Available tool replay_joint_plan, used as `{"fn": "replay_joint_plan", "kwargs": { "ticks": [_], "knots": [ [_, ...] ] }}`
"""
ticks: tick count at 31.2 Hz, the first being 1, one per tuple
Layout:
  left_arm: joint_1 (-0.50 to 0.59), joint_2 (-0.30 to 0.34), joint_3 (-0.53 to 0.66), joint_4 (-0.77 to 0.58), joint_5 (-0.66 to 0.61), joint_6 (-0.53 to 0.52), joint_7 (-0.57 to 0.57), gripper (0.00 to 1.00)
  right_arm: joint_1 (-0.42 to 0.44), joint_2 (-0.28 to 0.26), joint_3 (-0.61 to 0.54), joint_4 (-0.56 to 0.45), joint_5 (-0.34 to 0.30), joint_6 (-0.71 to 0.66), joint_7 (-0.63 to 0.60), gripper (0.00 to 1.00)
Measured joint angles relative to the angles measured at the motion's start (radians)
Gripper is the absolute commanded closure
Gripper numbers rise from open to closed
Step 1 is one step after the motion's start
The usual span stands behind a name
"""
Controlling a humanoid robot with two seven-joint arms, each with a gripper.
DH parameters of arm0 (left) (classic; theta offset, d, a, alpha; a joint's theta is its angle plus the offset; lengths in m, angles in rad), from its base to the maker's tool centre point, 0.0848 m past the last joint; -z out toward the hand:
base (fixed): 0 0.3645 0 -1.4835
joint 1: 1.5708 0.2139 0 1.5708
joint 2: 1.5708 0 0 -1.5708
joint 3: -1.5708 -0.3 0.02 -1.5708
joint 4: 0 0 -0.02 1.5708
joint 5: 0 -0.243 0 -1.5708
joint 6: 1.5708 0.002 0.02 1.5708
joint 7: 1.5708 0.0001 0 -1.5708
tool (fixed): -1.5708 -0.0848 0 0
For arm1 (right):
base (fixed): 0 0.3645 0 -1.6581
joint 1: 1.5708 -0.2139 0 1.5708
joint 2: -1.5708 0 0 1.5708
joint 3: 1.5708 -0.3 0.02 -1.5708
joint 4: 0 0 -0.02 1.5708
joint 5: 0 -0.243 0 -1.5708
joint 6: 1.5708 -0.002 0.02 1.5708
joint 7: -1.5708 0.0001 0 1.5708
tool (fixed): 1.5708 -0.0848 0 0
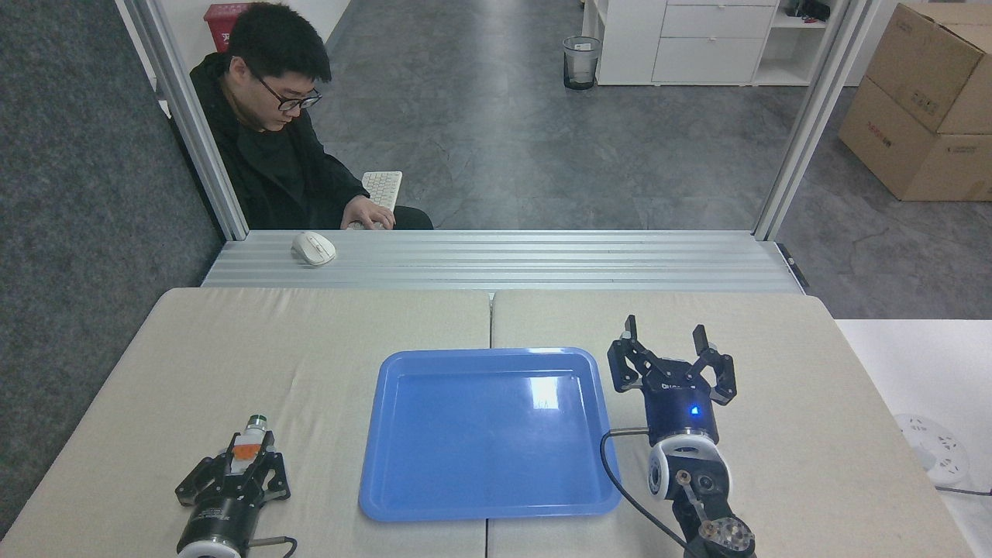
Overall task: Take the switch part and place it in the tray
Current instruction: 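Lift the switch part with the left gripper and carry it over the tray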
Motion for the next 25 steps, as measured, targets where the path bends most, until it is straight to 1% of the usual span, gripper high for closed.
{"fn": "replay_joint_plan", "kwargs": {
  "ticks": [8,13,19,25],
  "knots": [
    [0.003,0.000,-0.009,-0.009,0.002,-0.015,0.000,1.00,0.000,0.002,0.000,0.001,0.000,0.005,0.000,0.00],
    [-0.033,-0.002,-0.014,-0.060,0.008,-0.043,-0.025,1.00,0.000,0.003,0.000,0.001,0.000,0.009,0.000,0.00],
    [-0.085,-0.024,-0.046,-0.138,0.007,-0.085,-0.129,1.00,0.000,0.004,0.000,0.001,0.000,0.010,0.000,0.00],
    [-0.129,-0.053,-0.137,-0.199,-0.035,-0.098,-0.209,1.00,0.000,0.005,0.000,0.001,0.000,0.011,0.000,0.00]
  ]
}}
